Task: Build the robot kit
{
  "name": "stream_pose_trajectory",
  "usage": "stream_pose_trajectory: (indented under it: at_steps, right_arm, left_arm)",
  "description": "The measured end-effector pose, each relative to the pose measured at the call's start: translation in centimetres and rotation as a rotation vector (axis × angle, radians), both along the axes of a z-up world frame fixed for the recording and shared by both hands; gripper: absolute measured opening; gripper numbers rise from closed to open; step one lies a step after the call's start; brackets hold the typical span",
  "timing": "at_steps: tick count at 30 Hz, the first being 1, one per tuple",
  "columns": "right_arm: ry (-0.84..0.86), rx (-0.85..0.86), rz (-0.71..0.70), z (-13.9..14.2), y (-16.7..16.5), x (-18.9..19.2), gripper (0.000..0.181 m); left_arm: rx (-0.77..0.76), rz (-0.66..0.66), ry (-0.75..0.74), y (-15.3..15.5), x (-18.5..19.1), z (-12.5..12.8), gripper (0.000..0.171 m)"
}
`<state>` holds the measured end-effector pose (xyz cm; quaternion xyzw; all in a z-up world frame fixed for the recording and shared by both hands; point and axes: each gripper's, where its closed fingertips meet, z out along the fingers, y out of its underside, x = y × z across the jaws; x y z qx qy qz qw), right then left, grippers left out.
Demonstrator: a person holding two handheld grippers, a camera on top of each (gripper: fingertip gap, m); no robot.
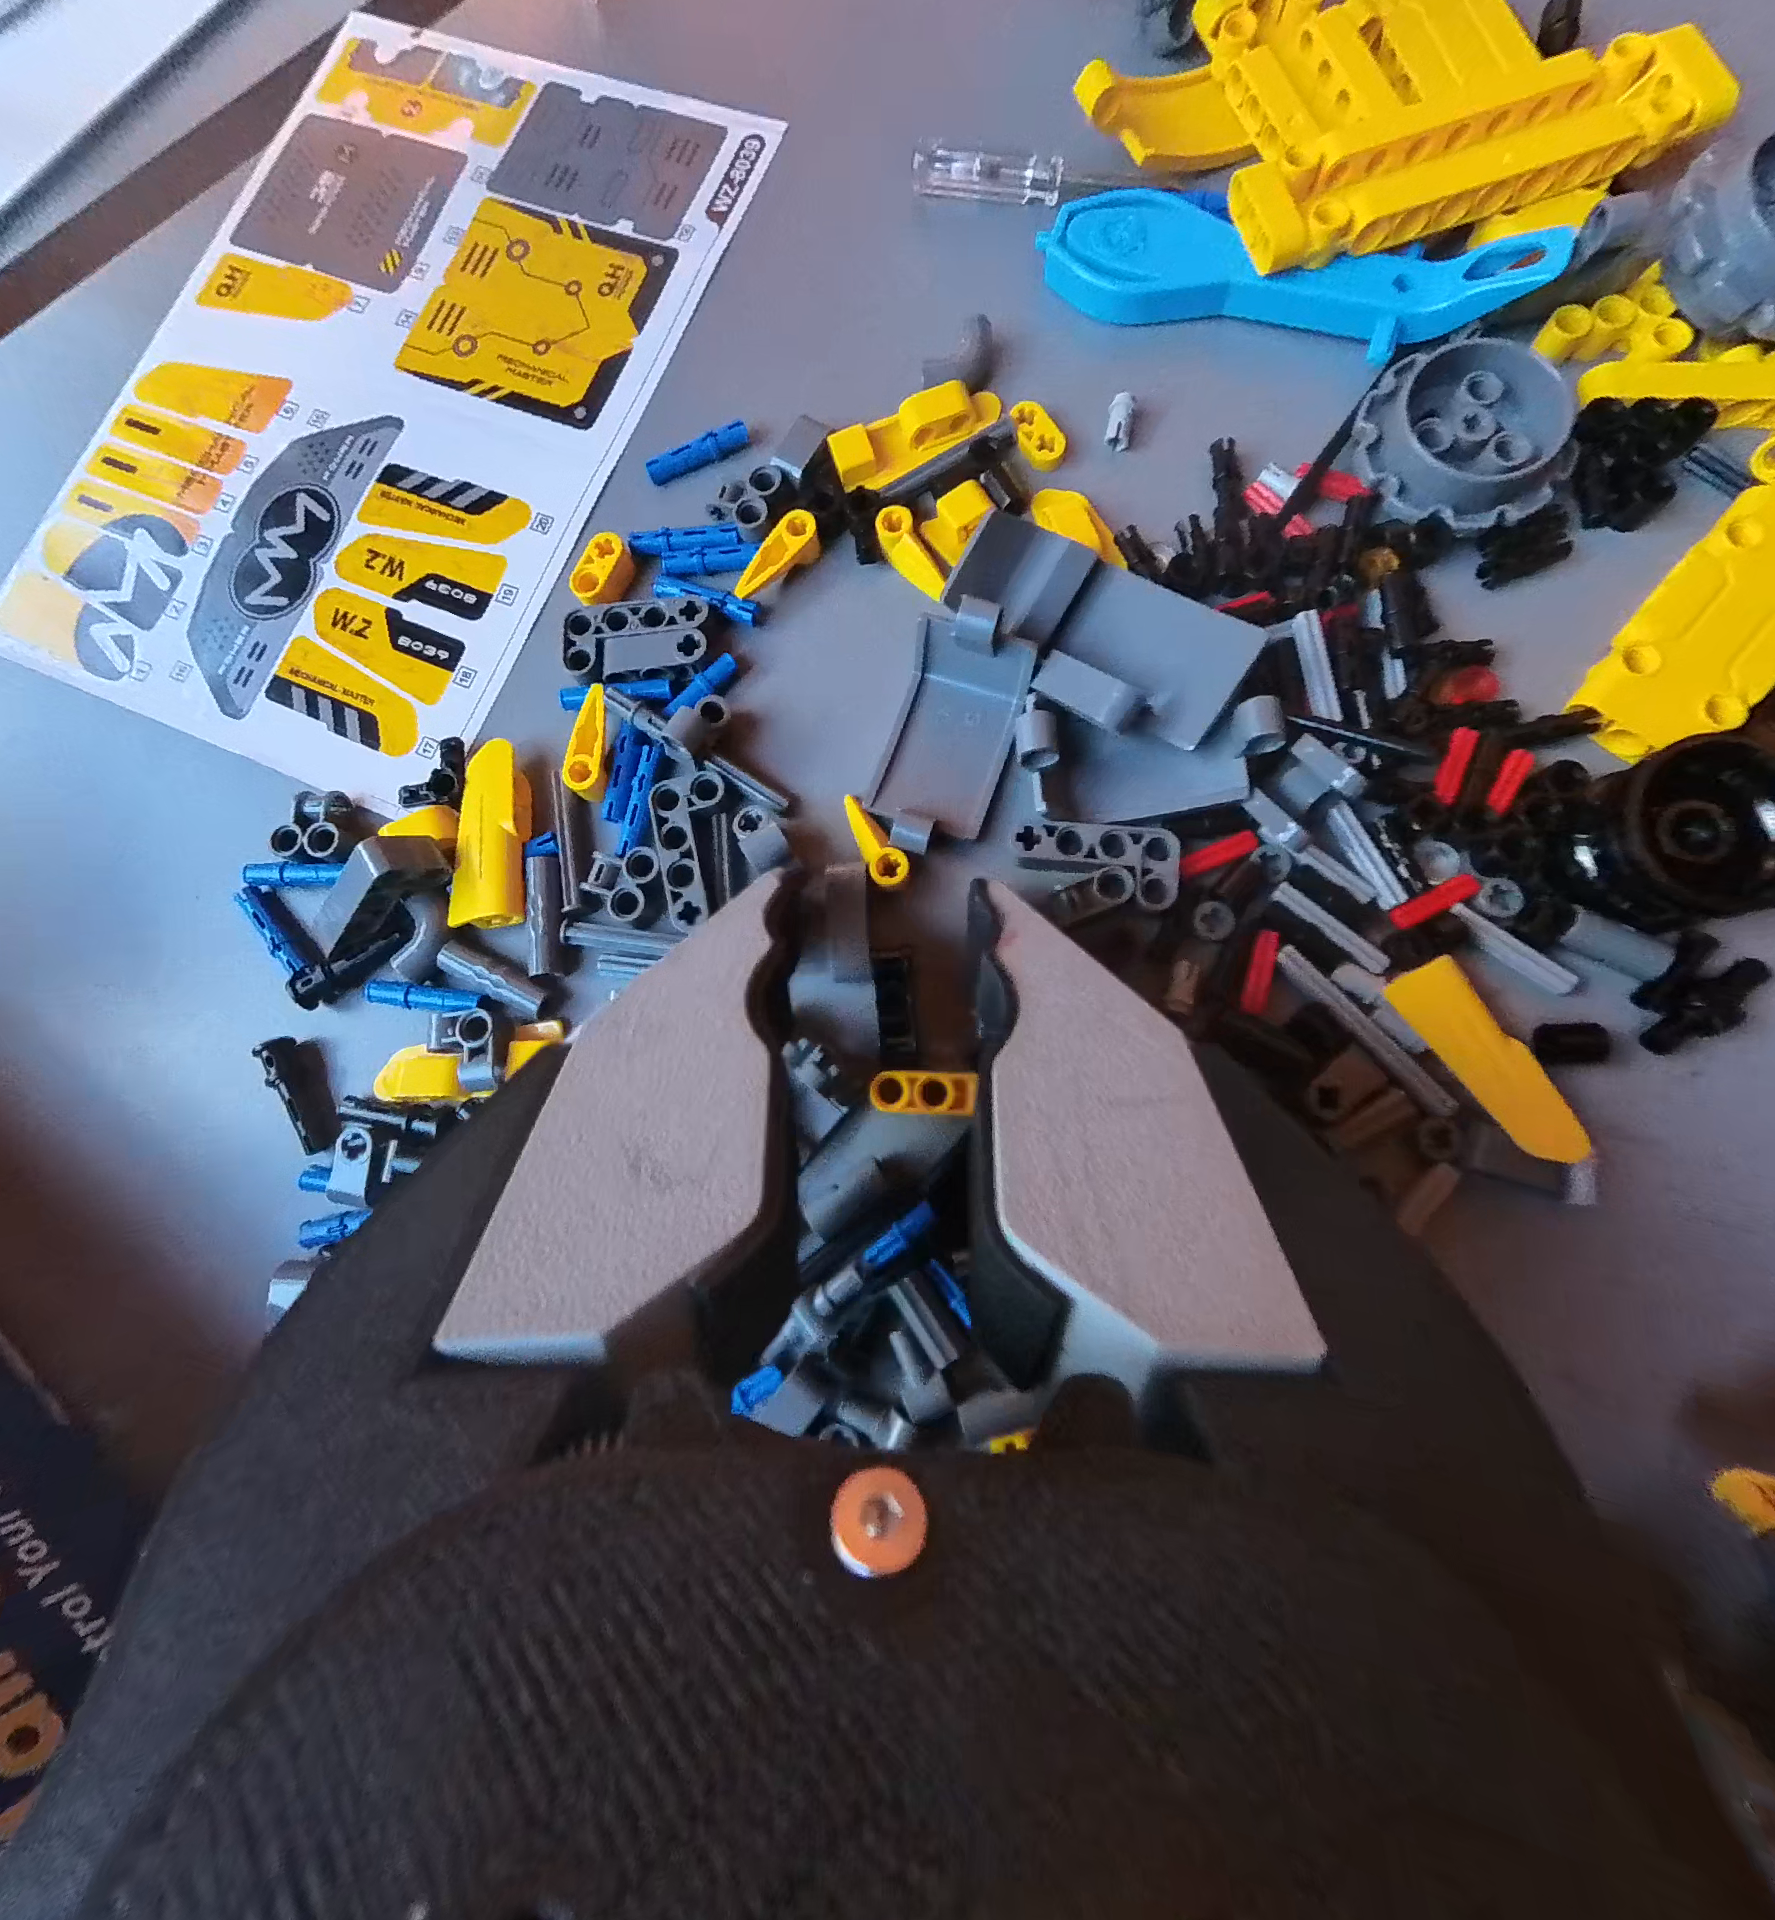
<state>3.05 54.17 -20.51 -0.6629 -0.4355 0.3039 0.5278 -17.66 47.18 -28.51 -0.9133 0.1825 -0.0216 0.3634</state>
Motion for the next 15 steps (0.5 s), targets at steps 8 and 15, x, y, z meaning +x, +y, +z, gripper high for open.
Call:
stream_pose_trajectory:
  at_steps: [8,15]
  right_arm:
    - [-0.057,0.046,-0.017,0.5,-0.6,0.2,0.018]
    - [-0.075,0.063,-0.116,1.1,0.6,1.9,0.016]
  left_arm:
    - [-0.009,-0.013,0.006,-0.1,0.0,-0.4,0.027]
    - [-0.023,-0.035,0.001,-0.3,0.1,-0.6,0.005]
